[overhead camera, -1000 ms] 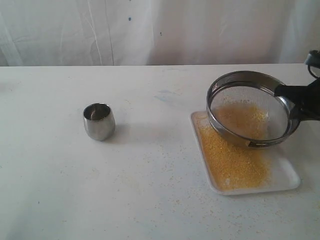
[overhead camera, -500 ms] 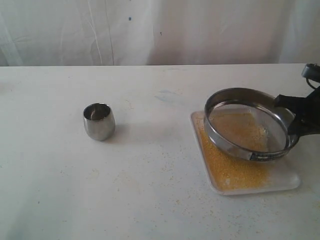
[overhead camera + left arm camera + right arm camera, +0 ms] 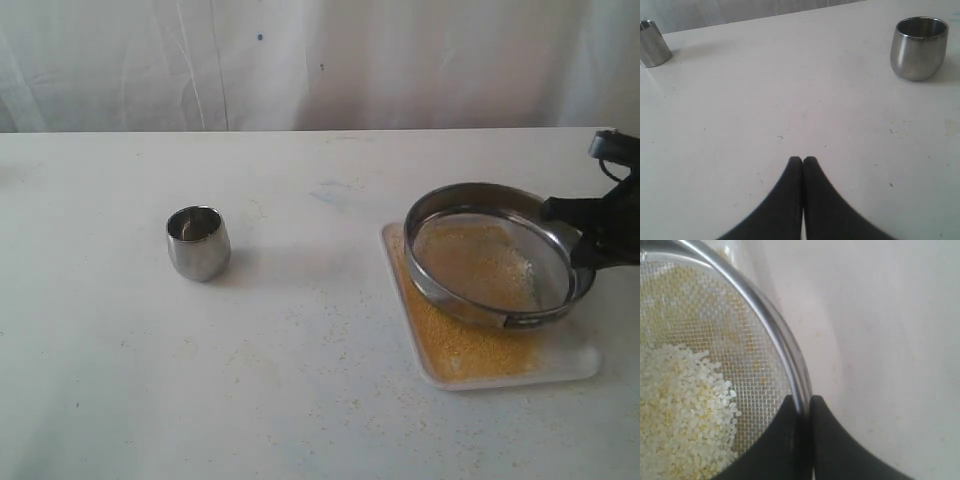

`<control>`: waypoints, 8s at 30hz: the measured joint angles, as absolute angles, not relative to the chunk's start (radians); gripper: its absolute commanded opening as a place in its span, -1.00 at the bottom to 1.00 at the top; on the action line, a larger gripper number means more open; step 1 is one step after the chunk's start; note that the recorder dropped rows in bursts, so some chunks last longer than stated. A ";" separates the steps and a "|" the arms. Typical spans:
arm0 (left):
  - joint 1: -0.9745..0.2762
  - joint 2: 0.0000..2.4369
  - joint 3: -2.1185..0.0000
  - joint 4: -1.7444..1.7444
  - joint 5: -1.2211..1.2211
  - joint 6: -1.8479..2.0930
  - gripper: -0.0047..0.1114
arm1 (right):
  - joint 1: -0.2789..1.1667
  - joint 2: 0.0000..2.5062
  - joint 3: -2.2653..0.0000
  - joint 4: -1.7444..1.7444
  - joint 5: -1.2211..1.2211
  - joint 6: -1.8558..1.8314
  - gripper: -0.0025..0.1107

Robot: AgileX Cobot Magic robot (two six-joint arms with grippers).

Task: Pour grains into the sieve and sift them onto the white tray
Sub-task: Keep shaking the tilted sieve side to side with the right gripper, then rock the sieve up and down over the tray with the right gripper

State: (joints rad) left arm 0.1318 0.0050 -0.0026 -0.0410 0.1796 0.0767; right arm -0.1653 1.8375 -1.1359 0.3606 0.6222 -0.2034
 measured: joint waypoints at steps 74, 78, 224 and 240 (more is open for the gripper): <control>0.132 0.005 -0.003 -0.041 0.180 0.077 -0.92 | -0.168 1.794 -1.123 0.456 0.678 -0.087 -0.96; 0.132 0.005 -0.003 -0.041 0.180 0.077 -0.92 | -0.165 1.803 -1.121 0.455 0.621 -0.087 -0.96; 0.132 0.005 -0.003 -0.041 0.180 0.077 -0.92 | -0.104 1.802 -1.107 0.344 0.610 -0.163 -0.96; 0.132 0.005 -0.003 -0.041 0.180 0.077 -0.92 | -0.103 1.732 -1.021 0.379 0.534 -0.214 -0.96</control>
State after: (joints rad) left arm 0.1318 0.0050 -0.0026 -0.0410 0.1796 0.0767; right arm -0.1030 1.7318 -1.0212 0.3786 0.5340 -0.2135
